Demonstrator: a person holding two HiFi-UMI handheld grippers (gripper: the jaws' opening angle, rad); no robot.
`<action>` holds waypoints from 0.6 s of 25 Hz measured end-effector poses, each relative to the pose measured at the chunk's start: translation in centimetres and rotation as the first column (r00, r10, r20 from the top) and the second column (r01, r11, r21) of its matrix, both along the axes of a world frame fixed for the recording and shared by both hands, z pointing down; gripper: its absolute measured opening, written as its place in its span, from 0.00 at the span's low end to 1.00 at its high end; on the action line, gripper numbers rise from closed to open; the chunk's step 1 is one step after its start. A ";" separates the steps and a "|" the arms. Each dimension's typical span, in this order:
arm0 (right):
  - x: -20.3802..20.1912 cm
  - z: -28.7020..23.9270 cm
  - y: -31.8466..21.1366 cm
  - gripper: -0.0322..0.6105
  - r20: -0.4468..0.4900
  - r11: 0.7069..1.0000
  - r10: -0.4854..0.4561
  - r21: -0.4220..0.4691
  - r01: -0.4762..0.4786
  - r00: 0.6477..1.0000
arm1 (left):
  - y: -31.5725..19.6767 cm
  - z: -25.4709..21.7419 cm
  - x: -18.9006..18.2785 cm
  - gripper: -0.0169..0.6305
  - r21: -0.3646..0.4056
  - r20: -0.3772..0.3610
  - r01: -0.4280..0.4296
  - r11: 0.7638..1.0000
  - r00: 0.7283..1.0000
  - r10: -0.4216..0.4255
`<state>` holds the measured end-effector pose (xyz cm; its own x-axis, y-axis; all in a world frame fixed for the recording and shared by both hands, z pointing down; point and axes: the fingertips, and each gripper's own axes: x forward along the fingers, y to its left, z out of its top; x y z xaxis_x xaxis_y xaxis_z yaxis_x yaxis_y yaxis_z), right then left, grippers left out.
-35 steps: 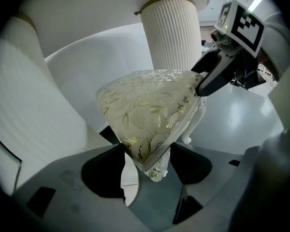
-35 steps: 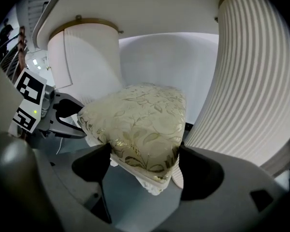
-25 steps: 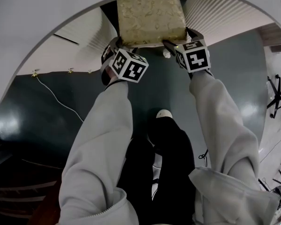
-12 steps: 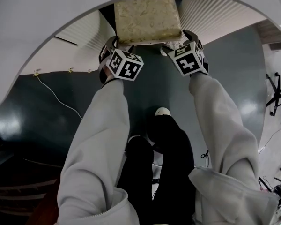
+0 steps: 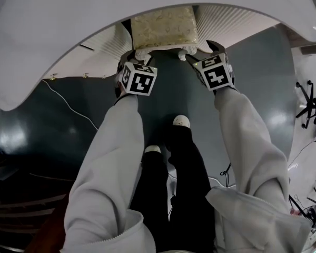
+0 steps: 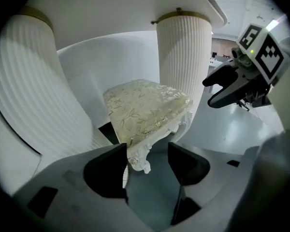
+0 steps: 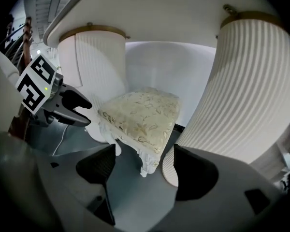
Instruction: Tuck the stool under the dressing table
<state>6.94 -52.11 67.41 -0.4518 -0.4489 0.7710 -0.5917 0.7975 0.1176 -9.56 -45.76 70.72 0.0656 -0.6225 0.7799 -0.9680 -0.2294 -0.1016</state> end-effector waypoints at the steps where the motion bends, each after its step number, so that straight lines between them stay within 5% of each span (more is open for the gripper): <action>1: 0.1 -0.5 0.5 0.70 0.001 1.000 0.001 0.006 -0.001 1.000 | 0.5 -0.5 0.1 0.41 -0.003 0.002 -0.003 1.000 1.000 0.003; 3: 0.4 -1.3 1.4 0.63 -0.006 1.000 -0.002 0.015 0.002 1.000 | 1.4 -1.6 0.2 0.31 -0.007 0.014 -0.012 1.000 1.000 0.013; 15: 1.1 -7.0 4.9 0.40 0.130 0.994 0.111 -0.039 -0.107 0.985 | 4.2 -8.5 2.4 0.12 -0.016 -0.119 0.024 1.000 0.993 -0.026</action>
<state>8.01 -47.23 60.36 -0.5001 -0.4771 0.7227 -0.6838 0.7296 0.0084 -7.19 -41.56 62.26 0.1435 -0.6135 0.7765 -0.9784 -0.2059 0.0181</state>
